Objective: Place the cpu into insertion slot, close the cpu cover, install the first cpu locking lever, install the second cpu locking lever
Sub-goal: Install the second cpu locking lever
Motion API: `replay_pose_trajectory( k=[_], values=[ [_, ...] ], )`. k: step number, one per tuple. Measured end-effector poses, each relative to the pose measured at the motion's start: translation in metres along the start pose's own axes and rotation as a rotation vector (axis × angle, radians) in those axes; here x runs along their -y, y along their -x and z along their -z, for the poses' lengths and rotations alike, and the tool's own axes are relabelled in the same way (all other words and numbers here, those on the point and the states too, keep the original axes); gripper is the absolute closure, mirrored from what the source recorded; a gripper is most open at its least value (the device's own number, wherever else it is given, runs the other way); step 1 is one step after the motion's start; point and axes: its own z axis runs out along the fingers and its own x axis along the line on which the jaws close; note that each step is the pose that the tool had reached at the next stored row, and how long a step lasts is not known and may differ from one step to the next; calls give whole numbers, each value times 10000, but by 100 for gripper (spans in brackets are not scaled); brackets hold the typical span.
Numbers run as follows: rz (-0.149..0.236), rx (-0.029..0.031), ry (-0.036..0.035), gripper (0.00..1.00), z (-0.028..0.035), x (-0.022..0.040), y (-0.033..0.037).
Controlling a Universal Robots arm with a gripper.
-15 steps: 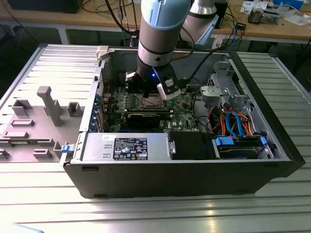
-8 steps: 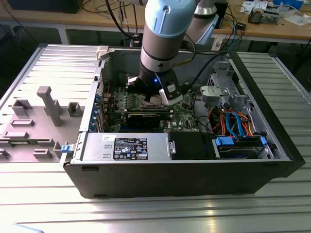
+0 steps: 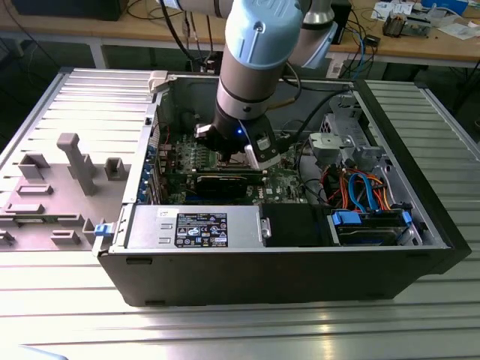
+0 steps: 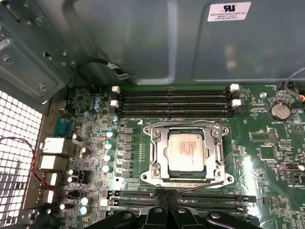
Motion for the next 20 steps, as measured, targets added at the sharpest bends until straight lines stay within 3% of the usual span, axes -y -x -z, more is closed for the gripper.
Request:
replay_pose_trajectory(
  k=[4, 9, 13, 20],
  values=[
    [-9, -29, 2, 89, -60, 21, -8],
    [-13, -41, 1, 89, -145, 46, -102],
    [-31, -60, 9, 89, -170, 45, -100],
    [-191, -36, 26, 89, -228, 41, -129]
  ],
)
